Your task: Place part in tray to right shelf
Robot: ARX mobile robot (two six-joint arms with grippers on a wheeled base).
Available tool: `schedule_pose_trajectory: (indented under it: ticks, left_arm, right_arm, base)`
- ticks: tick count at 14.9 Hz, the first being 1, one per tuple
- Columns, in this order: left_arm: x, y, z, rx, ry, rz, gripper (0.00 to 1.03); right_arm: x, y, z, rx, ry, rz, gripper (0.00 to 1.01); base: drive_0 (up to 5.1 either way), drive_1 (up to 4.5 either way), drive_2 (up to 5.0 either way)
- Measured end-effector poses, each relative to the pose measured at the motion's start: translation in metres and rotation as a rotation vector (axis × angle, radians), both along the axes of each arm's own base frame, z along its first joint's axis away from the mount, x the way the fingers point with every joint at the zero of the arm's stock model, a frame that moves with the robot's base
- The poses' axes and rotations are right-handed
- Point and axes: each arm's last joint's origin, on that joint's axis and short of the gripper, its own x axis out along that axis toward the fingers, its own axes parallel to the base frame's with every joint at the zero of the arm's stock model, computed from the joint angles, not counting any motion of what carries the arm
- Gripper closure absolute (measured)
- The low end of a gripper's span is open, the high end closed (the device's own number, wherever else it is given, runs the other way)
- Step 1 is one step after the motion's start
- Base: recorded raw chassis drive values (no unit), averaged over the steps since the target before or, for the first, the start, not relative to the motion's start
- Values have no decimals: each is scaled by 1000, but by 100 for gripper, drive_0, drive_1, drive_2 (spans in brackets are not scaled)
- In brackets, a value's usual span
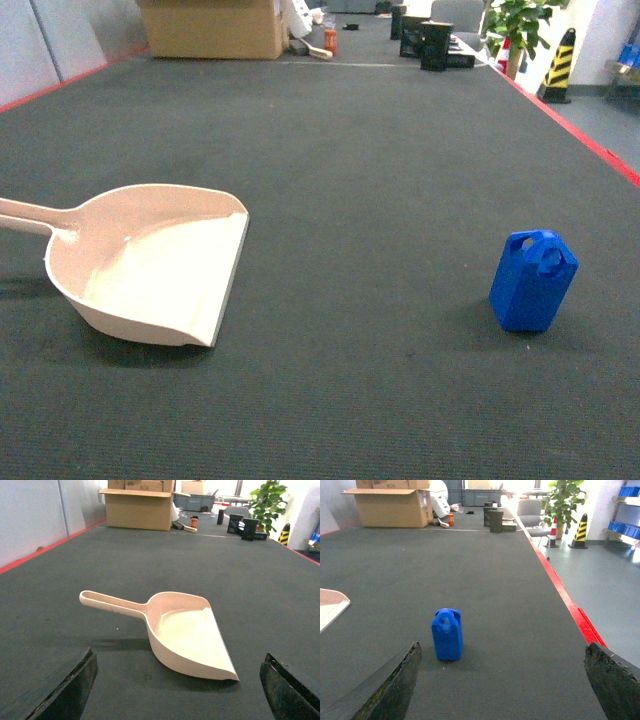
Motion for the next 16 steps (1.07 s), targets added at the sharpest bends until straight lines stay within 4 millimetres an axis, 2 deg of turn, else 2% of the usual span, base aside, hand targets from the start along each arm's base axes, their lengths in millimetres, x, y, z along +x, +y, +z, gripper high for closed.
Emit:
schedule_pose_trajectory:
  ticks: [7,9,11,13,16]
  left_arm:
    - [0,0,0,0,0,0,5]
    - [7,5,-6,-141,148,69,5]
    - [12,10,-8,-234,168,80,5]
    - [32,24,-2,-524,163,57,5]
    - [93,41,3,-819,154,18,5]
  right_arm:
    - [0,0,0,0,0,0,3]
    - [0,0,0,0,0,0,3]
    - [0,0,0,0,0,0,3]
    - [0,0,0,0,-1,0,3]
    - [0,0,0,0,0,0,3]
  base:
    - [0,0,0]
    - [0,0,0]
    - [0,0,0]
    - [0,0,0]
    - [0,0,0]
